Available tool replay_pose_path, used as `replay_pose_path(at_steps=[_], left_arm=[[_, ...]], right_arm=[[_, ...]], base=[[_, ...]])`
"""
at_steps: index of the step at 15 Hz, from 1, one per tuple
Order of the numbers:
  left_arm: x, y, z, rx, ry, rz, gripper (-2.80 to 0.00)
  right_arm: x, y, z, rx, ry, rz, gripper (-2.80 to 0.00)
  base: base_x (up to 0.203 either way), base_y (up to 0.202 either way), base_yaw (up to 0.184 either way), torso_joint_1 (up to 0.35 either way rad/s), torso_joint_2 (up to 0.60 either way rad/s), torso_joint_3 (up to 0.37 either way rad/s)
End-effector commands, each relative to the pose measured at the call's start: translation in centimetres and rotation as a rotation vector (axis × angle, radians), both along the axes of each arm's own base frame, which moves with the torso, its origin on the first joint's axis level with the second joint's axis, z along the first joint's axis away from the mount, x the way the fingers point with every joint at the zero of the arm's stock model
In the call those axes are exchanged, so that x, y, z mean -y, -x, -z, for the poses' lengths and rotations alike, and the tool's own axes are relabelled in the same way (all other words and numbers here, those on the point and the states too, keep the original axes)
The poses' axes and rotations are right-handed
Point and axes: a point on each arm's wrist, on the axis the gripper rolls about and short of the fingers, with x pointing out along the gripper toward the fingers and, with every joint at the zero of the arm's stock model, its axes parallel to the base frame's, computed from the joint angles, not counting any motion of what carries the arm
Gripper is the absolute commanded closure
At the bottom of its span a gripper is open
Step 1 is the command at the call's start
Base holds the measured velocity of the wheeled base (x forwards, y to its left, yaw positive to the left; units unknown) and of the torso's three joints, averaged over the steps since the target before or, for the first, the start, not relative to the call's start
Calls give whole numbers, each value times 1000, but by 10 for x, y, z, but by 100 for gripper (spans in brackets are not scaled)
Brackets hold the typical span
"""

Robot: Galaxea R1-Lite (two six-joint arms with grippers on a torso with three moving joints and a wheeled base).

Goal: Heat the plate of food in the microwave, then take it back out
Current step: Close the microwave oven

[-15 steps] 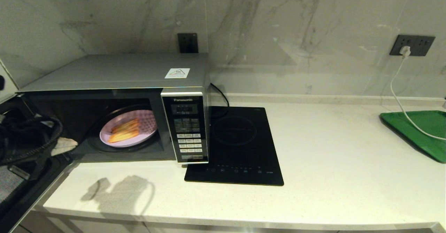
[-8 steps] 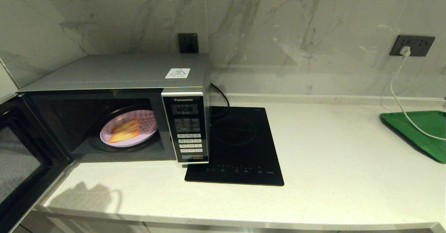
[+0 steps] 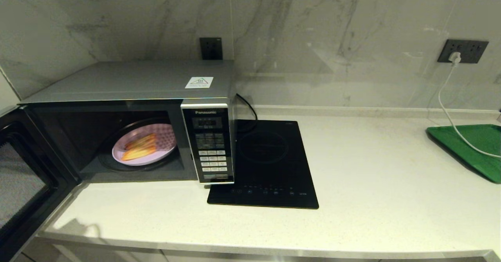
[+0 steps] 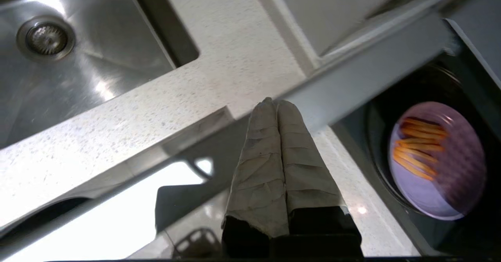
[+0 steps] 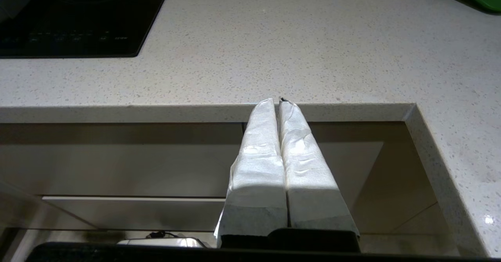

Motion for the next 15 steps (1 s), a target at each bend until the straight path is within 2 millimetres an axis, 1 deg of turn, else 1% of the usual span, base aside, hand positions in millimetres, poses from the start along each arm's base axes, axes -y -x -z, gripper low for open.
replay_pose_path(at_steps=[1,4,6,8,12,15], left_arm=[[-17,-5,11,-32,45,-34,0],[-32,-8,19,-49,67,-69,0],[-37,-9,24,-60,89,-79,0],[-36,-8,25,-53,102,-61,0],[-30,-4,37,-72,151,-40,0],[-17,3,39,-64,160,-11,0]], right_arm=[[0,0,0,-1,0,1,0],[0,0,0,-1,0,1,0],[0,0,0,-1,0,1,0],[0,0,0,-1,0,1,0],[0,0,0,-1,0,1,0],[0,0,0,-1,0,1,0]], base=[[0,0,0,0,0,0],[0,0,0,0,0,0],[0,0,0,0,0,0],[0,0,0,0,0,0],[0,0,0,0,0,0],[0,0,0,0,0,0]])
